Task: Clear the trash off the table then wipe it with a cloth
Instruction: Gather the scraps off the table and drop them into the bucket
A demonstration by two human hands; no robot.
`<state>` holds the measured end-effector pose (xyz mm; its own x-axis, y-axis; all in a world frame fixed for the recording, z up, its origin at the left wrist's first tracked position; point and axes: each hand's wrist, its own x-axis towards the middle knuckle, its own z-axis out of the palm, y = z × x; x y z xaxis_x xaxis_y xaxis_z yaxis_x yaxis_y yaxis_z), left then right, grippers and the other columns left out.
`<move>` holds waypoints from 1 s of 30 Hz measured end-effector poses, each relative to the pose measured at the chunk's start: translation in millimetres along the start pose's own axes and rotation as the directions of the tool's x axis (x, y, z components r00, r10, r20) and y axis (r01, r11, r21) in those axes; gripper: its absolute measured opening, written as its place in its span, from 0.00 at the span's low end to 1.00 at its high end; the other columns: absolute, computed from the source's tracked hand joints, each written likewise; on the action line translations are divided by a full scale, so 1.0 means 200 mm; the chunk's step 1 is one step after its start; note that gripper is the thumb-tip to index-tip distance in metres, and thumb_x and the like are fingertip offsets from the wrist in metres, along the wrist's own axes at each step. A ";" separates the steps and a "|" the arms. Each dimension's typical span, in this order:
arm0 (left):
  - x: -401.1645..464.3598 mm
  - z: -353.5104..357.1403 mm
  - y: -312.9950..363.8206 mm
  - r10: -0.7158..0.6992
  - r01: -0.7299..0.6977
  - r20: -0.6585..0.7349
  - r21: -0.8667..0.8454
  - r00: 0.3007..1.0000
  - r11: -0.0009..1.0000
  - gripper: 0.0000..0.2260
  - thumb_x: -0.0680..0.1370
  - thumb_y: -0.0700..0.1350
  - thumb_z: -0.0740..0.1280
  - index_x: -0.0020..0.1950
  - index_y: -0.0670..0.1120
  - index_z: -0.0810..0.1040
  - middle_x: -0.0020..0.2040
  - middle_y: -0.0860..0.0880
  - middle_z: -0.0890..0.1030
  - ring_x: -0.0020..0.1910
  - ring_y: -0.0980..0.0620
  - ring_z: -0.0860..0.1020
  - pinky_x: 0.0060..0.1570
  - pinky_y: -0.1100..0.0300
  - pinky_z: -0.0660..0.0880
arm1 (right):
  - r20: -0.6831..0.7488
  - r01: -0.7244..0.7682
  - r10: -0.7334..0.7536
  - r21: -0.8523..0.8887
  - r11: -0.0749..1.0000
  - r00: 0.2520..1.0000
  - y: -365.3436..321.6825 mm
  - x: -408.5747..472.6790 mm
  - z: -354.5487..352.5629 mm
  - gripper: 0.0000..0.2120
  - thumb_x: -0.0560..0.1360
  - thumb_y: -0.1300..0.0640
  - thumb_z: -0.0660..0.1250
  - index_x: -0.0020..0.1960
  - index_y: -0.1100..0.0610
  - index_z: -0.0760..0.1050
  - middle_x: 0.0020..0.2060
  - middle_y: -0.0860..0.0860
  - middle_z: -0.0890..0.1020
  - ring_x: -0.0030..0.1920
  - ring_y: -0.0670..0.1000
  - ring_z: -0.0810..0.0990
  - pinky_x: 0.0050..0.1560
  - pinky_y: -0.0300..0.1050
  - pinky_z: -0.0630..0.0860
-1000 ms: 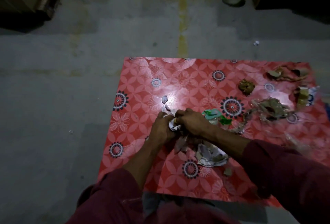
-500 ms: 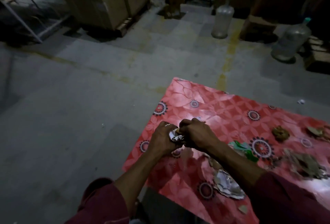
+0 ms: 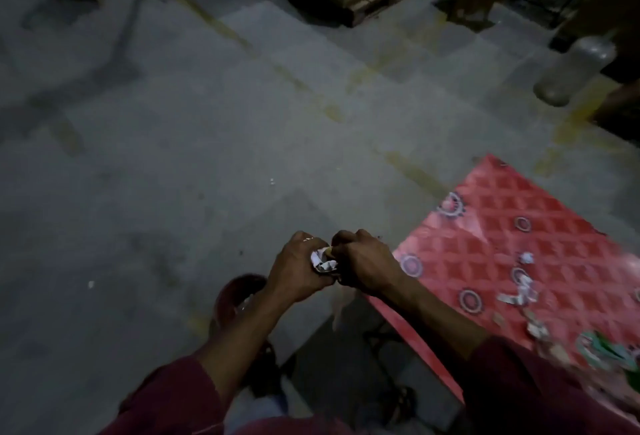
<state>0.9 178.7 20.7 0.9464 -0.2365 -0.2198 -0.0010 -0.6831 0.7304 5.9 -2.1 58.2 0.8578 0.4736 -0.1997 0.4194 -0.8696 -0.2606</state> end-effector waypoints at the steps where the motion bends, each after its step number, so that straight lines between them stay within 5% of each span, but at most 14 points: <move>1: -0.03 -0.07 -0.10 -0.029 0.029 -0.005 -0.003 1.000 1.000 0.28 0.56 0.64 0.69 0.54 0.55 0.82 0.52 0.52 0.79 0.50 0.52 0.78 0.46 0.62 0.72 | 0.023 0.015 -0.015 0.001 1.000 1.000 -0.09 0.08 0.04 0.15 0.66 0.53 0.77 0.53 0.47 0.81 0.54 0.46 0.80 0.48 0.57 0.78 0.39 0.51 0.78; 6: -0.18 -0.36 -0.57 -0.184 0.182 -0.065 -0.034 0.981 0.983 0.22 0.63 0.54 0.79 0.56 0.54 0.81 0.54 0.52 0.75 0.50 0.52 0.78 0.42 0.68 0.69 | 0.101 0.102 -0.106 0.041 0.994 0.989 -0.52 0.45 0.25 0.16 0.68 0.52 0.77 0.54 0.49 0.81 0.56 0.49 0.79 0.49 0.58 0.77 0.40 0.53 0.79; 9: -0.25 -0.42 -0.85 -0.311 0.306 -0.079 -0.068 0.947 0.949 0.25 0.63 0.61 0.74 0.59 0.60 0.77 0.57 0.54 0.73 0.52 0.50 0.80 0.51 0.54 0.79 | 0.110 0.131 -0.141 0.097 0.987 0.984 -0.71 0.63 0.45 0.17 0.70 0.53 0.75 0.58 0.50 0.81 0.59 0.51 0.79 0.51 0.60 0.77 0.41 0.53 0.79; 12: -0.26 -0.35 -1.16 -0.404 0.392 -0.099 -0.125 0.909 0.912 0.27 0.62 0.62 0.71 0.61 0.61 0.77 0.58 0.52 0.75 0.56 0.48 0.80 0.54 0.50 0.80 | 0.136 0.095 -0.120 0.173 0.980 0.983 -0.80 0.80 0.80 0.20 0.68 0.54 0.76 0.59 0.51 0.80 0.63 0.49 0.76 0.53 0.62 0.77 0.39 0.53 0.78; 18: -0.11 0.21 -2.04 -0.568 0.558 -0.071 -0.125 0.820 0.820 0.30 0.67 0.51 0.78 0.68 0.46 0.78 0.67 0.40 0.73 0.63 0.40 0.77 0.64 0.49 0.75 | 0.290 0.089 -0.145 0.198 0.976 0.946 -0.67 1.12 1.97 0.25 0.73 0.49 0.73 0.69 0.49 0.77 0.72 0.56 0.73 0.66 0.65 0.73 0.54 0.56 0.79; 21: 0.00 0.55 -2.45 -0.623 0.620 0.013 -0.115 0.782 0.776 0.33 0.69 0.48 0.78 0.72 0.45 0.74 0.71 0.39 0.69 0.66 0.39 0.74 0.64 0.63 0.68 | 0.384 0.111 -0.165 0.160 0.981 0.908 -0.53 1.26 2.55 0.29 0.74 0.48 0.71 0.73 0.49 0.71 0.76 0.58 0.66 0.69 0.66 0.69 0.54 0.61 0.80; 25: 0.14 1.01 -2.99 -0.623 0.630 0.095 -0.135 0.777 0.765 0.40 0.66 0.65 0.71 0.73 0.48 0.68 0.69 0.41 0.72 0.66 0.41 0.74 0.68 0.51 0.73 | 0.445 0.093 -0.142 0.130 0.987 0.884 -0.36 1.36 3.19 0.37 0.73 0.51 0.73 0.78 0.56 0.63 0.77 0.62 0.63 0.69 0.70 0.67 0.54 0.65 0.80; 28: 0.19 1.14 -3.13 -0.608 0.625 0.156 -0.116 0.779 0.772 0.47 0.65 0.51 0.77 0.80 0.50 0.57 0.74 0.42 0.66 0.70 0.44 0.70 0.66 0.56 0.70 | 0.458 0.035 -0.139 0.228 0.973 0.878 -0.29 1.40 3.42 0.52 0.69 0.36 0.69 0.82 0.57 0.50 0.80 0.61 0.57 0.75 0.69 0.60 0.70 0.66 0.68; 30: 0.23 1.19 -3.18 -0.569 0.589 0.168 -0.108 0.805 0.801 0.46 0.67 0.47 0.78 0.79 0.51 0.57 0.75 0.45 0.66 0.69 0.47 0.70 0.66 0.57 0.68 | 0.494 -0.012 -0.151 0.311 0.950 0.856 -0.25 1.40 3.49 0.58 0.68 0.37 0.72 0.83 0.57 0.40 0.82 0.58 0.51 0.80 0.65 0.50 0.77 0.68 0.55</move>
<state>-32.7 438.1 -608.9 0.7081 0.0821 -0.7013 0.5915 -0.6114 0.5256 18.4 271.3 -645.2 0.5244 0.6057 -0.5984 0.2960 -0.7886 -0.5389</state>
